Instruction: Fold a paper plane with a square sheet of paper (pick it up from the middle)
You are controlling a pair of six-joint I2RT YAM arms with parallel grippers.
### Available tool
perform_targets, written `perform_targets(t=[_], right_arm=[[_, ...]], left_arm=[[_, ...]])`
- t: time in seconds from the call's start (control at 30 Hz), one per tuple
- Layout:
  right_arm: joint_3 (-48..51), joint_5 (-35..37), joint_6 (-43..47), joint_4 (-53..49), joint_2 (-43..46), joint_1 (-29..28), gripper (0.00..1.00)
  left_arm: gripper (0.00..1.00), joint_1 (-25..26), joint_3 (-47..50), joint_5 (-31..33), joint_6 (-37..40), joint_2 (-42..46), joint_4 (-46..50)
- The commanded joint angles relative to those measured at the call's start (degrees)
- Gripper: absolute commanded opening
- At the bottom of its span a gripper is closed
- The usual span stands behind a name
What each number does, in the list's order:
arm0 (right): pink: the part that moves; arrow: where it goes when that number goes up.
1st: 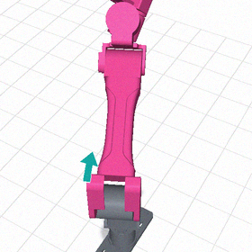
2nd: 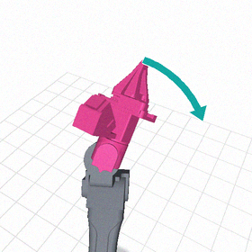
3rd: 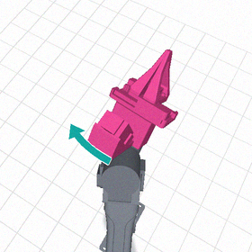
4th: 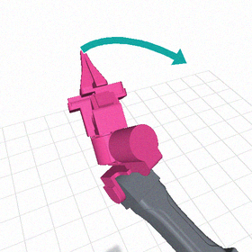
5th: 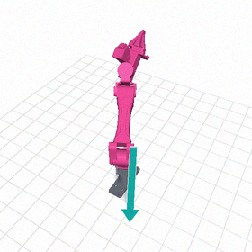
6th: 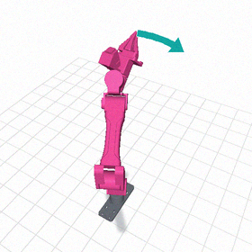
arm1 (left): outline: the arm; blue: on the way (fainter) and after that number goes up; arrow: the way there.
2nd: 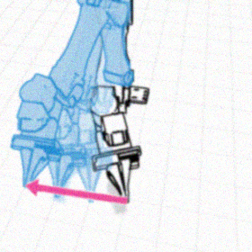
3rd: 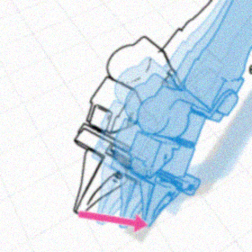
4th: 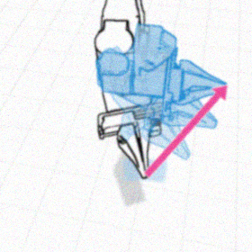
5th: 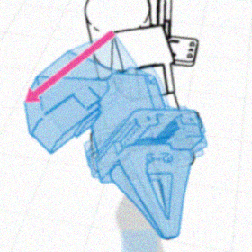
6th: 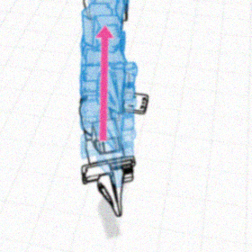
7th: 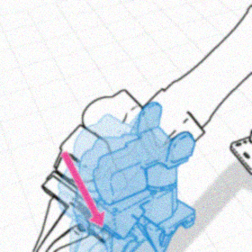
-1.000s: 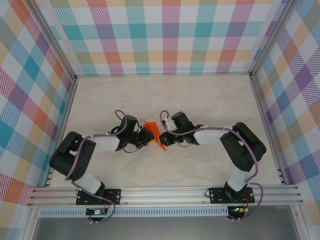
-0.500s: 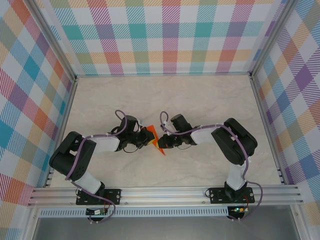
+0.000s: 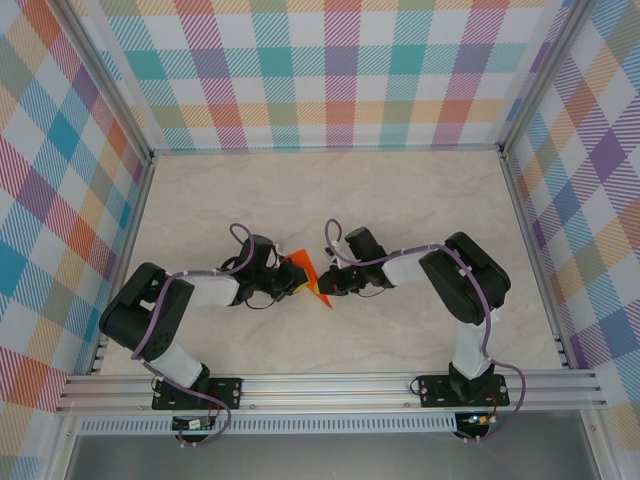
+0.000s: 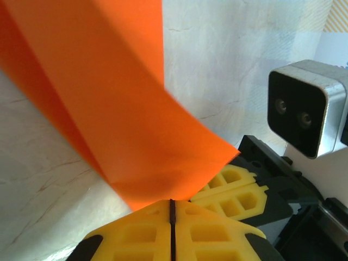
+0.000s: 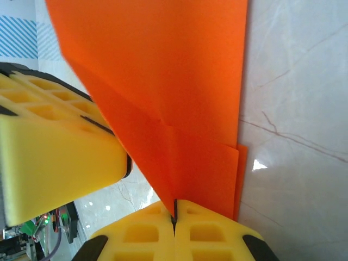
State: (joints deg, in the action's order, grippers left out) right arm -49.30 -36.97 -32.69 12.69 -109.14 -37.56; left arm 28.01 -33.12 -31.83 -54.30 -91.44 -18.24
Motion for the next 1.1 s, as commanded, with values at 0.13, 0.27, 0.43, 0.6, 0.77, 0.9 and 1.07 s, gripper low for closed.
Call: perform_targets(t=[0.13, 0.27, 0.43, 0.6, 0.77, 0.9, 1.07], right_arm=[[-1.41, -1.35, -1.57, 0.76, -1.86, 0.73, 0.0], [-1.5, -1.39, -1.59, 0.41, -2.0, 0.81, 0.0], [-1.74, -1.87, -1.19, -0.23, -1.86, 0.82, 0.0], [-2.78, -1.55, 1.36, -3.13, -0.6, 0.82, 0.05], [-4.61, -0.4, 5.31, -7.99, 1.51, 0.82, 0.2], [-5.47, 1.4, 8.01, -11.18, 2.8, 0.73, 0.24], [-5.87, 5.72, 11.41, -14.86, 5.58, 0.06, 0.29]], left_arm=[[0.07, 0.4, -0.26, 0.79, 2.01, -1.75, -0.92], [0.06, 0.36, -0.98, 0.54, 2.01, -3.16, -1.43], [0.06, 0.4, -1.71, 0.55, 2.27, -4.31, -1.54], [0.06, 0.38, -2.39, 1.11, 2.18, -4.55, -1.29], [0.06, 0.38, -2.38, 1.51, 1.93, -4.27, -0.92], [0.05, 0.42, -2.53, 1.65, 1.66, -4.29, -0.83], [0.05, 0.38, -2.63, 1.51, 1.5, -4.1, -0.58]])
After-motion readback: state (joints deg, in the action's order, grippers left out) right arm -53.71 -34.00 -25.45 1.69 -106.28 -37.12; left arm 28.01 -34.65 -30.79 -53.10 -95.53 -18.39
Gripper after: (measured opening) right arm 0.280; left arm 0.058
